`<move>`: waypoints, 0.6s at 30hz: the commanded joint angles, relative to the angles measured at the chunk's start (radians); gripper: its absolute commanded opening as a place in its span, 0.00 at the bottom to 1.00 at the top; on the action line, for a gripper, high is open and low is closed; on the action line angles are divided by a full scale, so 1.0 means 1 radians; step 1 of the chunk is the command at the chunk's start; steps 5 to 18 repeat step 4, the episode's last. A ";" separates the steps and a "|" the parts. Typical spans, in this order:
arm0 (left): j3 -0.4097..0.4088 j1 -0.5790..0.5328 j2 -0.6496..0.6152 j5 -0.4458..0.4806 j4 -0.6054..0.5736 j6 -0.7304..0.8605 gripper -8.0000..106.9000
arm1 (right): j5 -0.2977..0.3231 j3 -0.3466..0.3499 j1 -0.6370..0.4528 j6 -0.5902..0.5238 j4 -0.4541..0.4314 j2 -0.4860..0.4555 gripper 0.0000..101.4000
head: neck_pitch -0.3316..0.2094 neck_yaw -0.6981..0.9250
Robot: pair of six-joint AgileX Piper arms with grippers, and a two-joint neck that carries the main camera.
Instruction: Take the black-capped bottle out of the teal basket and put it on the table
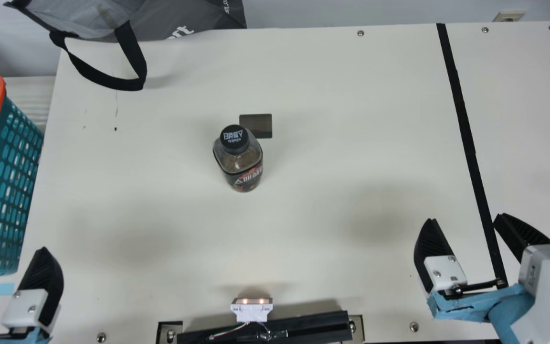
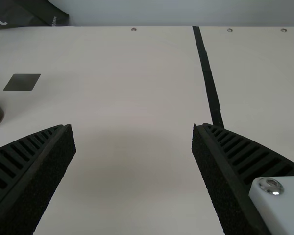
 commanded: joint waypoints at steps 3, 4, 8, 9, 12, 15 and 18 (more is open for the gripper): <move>0.000 0.000 0.000 0.000 0.000 0.000 1.00 | 0.000 0.000 0.000 0.000 0.000 0.000 0.90 | -0.004 0.008; 0.000 0.000 0.000 0.000 0.000 0.000 1.00 | 0.000 0.000 0.000 0.000 0.000 0.000 0.90 | -0.004 0.008; 0.000 0.000 0.000 0.000 0.000 0.000 1.00 | 0.000 0.000 0.000 0.000 0.000 0.000 0.90 | -0.004 0.008; 0.000 0.000 0.000 0.000 0.000 0.000 1.00 | 0.000 0.000 0.000 0.000 0.000 0.000 0.90 | -0.004 0.008; 0.000 0.000 0.000 0.000 0.000 0.000 1.00 | 0.000 0.000 0.000 0.000 0.000 0.000 0.90 | -0.004 0.008; 0.000 0.000 0.000 0.000 0.000 0.000 1.00 | 0.000 0.000 0.000 0.000 0.000 0.000 0.90 | -0.004 0.008; 0.000 0.000 0.000 0.000 0.000 0.000 1.00 | 0.000 0.000 0.000 0.000 0.000 0.000 0.90 | -0.004 0.008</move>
